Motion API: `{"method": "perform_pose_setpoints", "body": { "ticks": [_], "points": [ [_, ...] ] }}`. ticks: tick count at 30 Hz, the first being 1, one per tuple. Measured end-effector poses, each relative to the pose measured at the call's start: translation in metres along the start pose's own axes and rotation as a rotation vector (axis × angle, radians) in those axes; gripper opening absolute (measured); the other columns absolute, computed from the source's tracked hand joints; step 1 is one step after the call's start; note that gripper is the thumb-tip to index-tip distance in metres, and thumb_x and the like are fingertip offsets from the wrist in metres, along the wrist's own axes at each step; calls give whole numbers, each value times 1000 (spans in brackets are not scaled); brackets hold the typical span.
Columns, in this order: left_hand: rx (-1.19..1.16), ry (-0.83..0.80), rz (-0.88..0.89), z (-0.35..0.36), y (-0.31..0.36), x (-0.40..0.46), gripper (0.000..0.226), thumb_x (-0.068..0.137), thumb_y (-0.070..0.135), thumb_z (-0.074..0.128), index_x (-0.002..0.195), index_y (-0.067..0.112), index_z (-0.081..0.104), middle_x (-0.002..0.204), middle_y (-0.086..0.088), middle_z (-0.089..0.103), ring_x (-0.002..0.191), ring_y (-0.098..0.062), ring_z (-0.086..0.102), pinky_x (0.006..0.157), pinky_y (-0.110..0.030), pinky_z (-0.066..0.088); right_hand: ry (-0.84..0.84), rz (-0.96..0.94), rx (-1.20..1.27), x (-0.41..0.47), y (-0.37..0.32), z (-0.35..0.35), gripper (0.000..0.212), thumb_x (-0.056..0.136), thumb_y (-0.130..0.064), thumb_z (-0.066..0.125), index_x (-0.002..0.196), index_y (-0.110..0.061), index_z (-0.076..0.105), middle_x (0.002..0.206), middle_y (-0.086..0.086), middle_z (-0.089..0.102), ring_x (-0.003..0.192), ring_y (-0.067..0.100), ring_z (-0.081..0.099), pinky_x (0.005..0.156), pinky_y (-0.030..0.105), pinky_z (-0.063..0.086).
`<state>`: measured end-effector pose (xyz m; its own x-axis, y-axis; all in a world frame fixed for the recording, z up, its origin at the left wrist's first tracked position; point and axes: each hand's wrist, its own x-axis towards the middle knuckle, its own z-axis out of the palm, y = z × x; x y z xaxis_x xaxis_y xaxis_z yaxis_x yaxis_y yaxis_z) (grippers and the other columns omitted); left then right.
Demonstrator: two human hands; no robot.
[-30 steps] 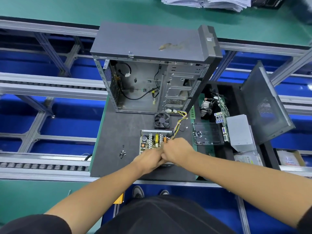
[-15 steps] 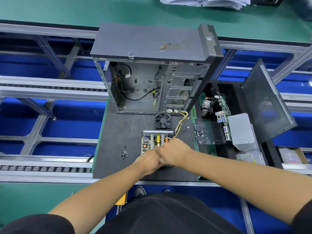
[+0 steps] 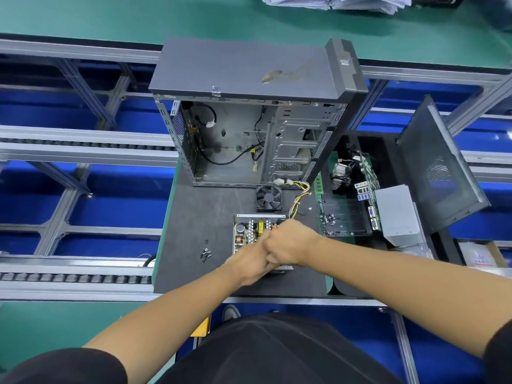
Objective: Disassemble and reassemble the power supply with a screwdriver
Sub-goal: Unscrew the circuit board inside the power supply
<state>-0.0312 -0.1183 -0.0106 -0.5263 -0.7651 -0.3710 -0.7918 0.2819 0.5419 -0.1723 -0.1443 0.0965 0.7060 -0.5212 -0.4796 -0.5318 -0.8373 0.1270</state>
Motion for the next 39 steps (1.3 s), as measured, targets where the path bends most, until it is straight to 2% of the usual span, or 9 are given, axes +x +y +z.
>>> {"method": "perform_pose_setpoints", "body": {
  "ticks": [3, 8, 13, 18, 23, 26, 29, 32, 39],
  "points": [
    [84, -23, 94, -1, 1, 0, 50, 96, 48, 31, 113, 9, 57, 105, -12, 55, 86, -32, 62, 80, -44, 53, -5, -70, 7, -3, 5, -3, 39, 98, -49, 47, 114, -13, 49, 94, 8, 62, 72, 32, 64, 50, 36, 30],
    [21, 35, 59, 1, 2, 2, 45, 91, 60, 29, 101, 22, 51, 107, -4, 58, 83, -30, 61, 73, -44, 52, 37, -338, -187, -9, 21, -17, 18, 98, -9, 43, 114, -16, 47, 98, 9, 62, 61, 27, 40, 49, 36, 28],
    [-95, 20, -67, 6, -5, 2, 57, 85, 66, 45, 128, 29, 52, 96, 3, 72, 88, -21, 67, 75, -41, 57, -15, -181, -43, -3, 5, -14, 21, 99, -31, 46, 105, -14, 58, 90, 11, 68, 65, 28, 45, 55, 35, 34],
    [-102, -5, -86, 5, -2, 1, 54, 81, 58, 37, 118, 22, 52, 83, 4, 66, 75, -20, 65, 67, -44, 56, -75, -31, -55, 7, 1, -10, 42, 100, -44, 40, 95, -11, 65, 98, 11, 71, 74, 29, 61, 57, 32, 39],
    [5, -44, 80, -1, -3, 1, 33, 101, 42, 44, 118, 18, 59, 127, -6, 54, 98, -30, 63, 86, -46, 52, -15, -214, -55, -3, 10, -10, 27, 98, -33, 50, 118, -15, 47, 99, 9, 62, 62, 26, 40, 56, 40, 44],
    [-30, -22, 58, -2, 0, -1, 24, 99, 46, 43, 100, 23, 53, 103, 0, 51, 82, -31, 61, 74, -50, 53, -1, -271, -72, -2, 14, -10, 14, 99, -14, 45, 112, -16, 50, 102, 9, 63, 67, 26, 41, 60, 40, 49],
    [10, 3, 31, 1, -1, 1, 38, 99, 52, 45, 112, 18, 54, 100, 7, 44, 79, -29, 62, 71, -49, 52, 15, -239, -33, -2, 13, -5, 12, 100, -23, 47, 106, -15, 55, 95, 7, 65, 64, 25, 38, 54, 36, 36],
    [35, 30, 72, 4, -2, 4, 30, 98, 47, 46, 109, 19, 46, 92, 13, 33, 66, -30, 59, 62, -48, 51, -52, -140, -45, -3, 15, 0, 27, 102, -33, 44, 108, -13, 61, 97, 7, 68, 71, 30, 57, 55, 35, 31],
    [88, 105, 186, 7, -6, 7, 39, 101, 63, 38, 110, 25, 38, 119, -1, 30, 54, -25, 49, 51, -39, 43, -102, -26, -118, -5, 19, 8, 40, 102, -43, 40, 101, -13, 66, 92, 9, 68, 77, 29, 66, 52, 32, 32]
  ]
}}
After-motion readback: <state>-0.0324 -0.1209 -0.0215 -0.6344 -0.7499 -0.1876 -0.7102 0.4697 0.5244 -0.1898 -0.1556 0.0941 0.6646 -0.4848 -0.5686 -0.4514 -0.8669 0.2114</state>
